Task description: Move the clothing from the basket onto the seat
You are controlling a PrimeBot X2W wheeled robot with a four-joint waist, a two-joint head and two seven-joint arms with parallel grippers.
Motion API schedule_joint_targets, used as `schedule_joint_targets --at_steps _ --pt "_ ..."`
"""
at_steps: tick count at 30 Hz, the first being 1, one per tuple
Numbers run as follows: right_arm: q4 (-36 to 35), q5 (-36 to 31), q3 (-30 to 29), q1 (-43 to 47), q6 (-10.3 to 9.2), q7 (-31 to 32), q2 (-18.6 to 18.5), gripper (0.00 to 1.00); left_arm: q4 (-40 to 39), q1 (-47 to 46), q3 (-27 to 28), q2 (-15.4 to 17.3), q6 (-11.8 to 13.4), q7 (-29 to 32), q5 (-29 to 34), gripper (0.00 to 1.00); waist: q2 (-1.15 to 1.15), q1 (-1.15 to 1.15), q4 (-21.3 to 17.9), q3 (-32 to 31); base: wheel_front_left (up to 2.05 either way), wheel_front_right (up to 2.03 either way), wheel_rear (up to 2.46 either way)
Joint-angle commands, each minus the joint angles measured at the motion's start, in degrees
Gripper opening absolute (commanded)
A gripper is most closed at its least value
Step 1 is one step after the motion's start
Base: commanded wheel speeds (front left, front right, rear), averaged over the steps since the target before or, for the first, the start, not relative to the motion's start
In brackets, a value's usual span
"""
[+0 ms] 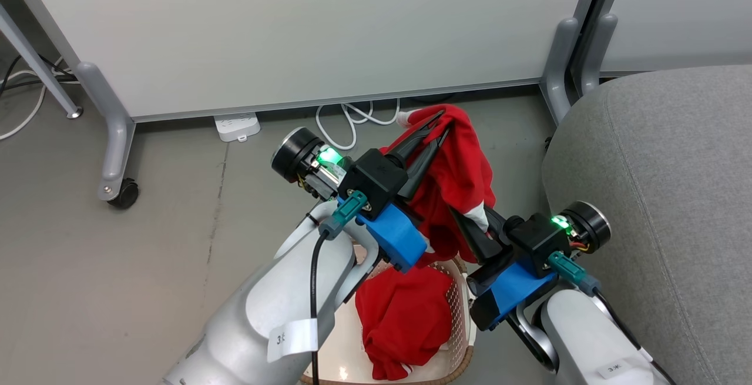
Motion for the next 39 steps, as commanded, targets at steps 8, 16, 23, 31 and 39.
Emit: schedule_joint_targets --at_steps 8,16,23,31,39 --pt "-0.3 0.33 -0.52 -0.19 0.01 -0.04 -0.14 0.0 0.13 -0.37 -0.02 -0.07 0.5 -0.27 -0.47 0.0 0.0 0.0 -0.03 -0.03 0.0 0.0 0.0" --pt "-0.75 0.76 -0.81 0.12 0.02 -0.04 -0.29 0.0 0.32 -0.2 -0.11 -0.07 0.49 -0.27 -0.44 0.0 0.0 0.0 -0.1 -0.01 0.0 0.0 0.0" --pt "-1.01 1.06 -1.02 0.15 0.02 -0.04 -0.31 0.0 0.51 -0.44 -0.03 -0.07 0.22 -0.27 -0.25 0.0 0.0 0.0 -0.13 0.27 0.0 0.0 0.0" --pt "-1.41 1.29 -1.32 0.04 0.02 -0.04 -0.38 0.0 1.09 0.0 -0.25 -0.06 0.37 -0.27 -1.1 1.0 0.0 0.0 -0.25 0.66 0.0 0.0 0.0" --pt "-2.02 1.57 -2.11 -0.2 0.02 -0.03 -0.53 0.0 0.8 0.41 -0.35 -0.06 0.7 -0.28 -0.88 1.0 0.0 0.0 -0.81 1.49 0.0 0.0 0.0"
